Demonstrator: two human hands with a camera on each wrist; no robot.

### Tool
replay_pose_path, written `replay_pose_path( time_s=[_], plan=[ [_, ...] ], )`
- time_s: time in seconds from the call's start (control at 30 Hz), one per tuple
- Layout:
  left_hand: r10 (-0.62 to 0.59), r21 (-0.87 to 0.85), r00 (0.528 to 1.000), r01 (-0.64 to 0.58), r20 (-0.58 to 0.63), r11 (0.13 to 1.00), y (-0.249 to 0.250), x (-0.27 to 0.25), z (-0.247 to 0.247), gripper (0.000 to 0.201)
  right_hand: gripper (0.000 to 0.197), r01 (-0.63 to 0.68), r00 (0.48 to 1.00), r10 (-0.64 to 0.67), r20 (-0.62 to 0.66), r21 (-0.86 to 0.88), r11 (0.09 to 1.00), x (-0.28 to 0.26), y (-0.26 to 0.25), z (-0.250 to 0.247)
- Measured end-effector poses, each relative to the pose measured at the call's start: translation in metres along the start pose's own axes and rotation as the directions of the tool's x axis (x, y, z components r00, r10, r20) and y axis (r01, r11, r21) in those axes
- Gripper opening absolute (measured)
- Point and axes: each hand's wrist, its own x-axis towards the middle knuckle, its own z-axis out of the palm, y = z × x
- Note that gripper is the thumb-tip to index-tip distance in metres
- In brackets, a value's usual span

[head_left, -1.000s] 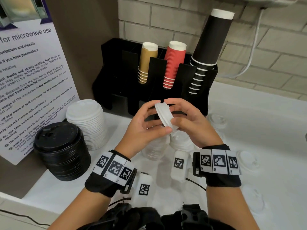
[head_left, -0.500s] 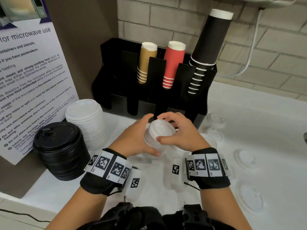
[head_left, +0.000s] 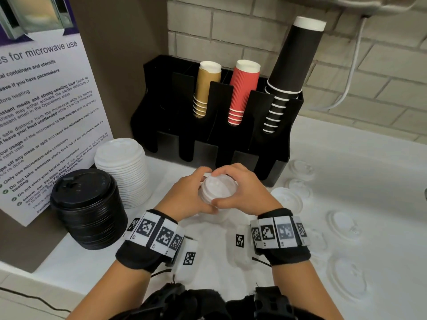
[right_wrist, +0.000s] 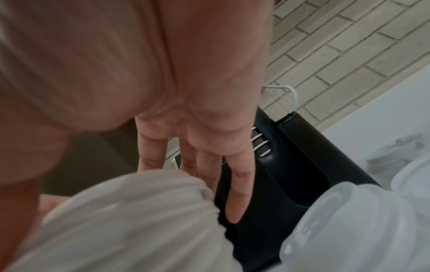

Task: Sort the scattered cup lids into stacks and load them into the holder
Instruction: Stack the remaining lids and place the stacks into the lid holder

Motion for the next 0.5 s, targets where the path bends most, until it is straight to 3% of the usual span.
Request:
replay_pose_path(
  time_s=[0.07, 0.2, 0.3, 0.4, 0.43, 0.5],
  plan=[
    [0.008, -0.005, 1.000, -0.008, -0.005, 1.000, 0.001, 0.000, 0.001, 0.080, 0.060, 0.002, 1.000, -0.003, 0.017, 0.011, 1.000, -0.001, 0.001, -0.002],
    [0.019, -0.017, 1.000, -0.019, -0.004, 1.000, 0.000, 0.001, 0.003, 0.077, 0.059, 0.008, 0.998, -0.009, 0.068, 0.024, 1.000, -0.003, 0.004, -0.006],
    [0.020, -0.041, 1.000, -0.020, -0.003, 0.999, -0.001, 0.002, 0.005, 0.077, 0.043, 0.009, 1.000, -0.014, 0.028, 0.151, 0.988, -0.003, 0.013, -0.014],
    [0.030, -0.022, 0.999, -0.029, 0.022, 0.999, 0.002, 0.001, 0.006, 0.111, 0.022, -0.116, 0.972, 0.144, -0.185, 0.152, 0.982, 0.002, 0.028, -0.031],
    [0.047, -0.026, 0.999, -0.046, 0.027, 0.999, 0.003, 0.001, 0.006, 0.121, 0.023, -0.188, 0.955, 0.204, -0.215, 0.091, 0.978, 0.003, 0.034, -0.038],
    [0.114, -0.018, 0.993, -0.114, 0.029, 0.993, 0.006, 0.001, 0.006, 0.121, 0.034, -0.328, 0.936, 0.312, -0.162, -0.079, 0.941, 0.006, 0.044, -0.046]
  ],
)
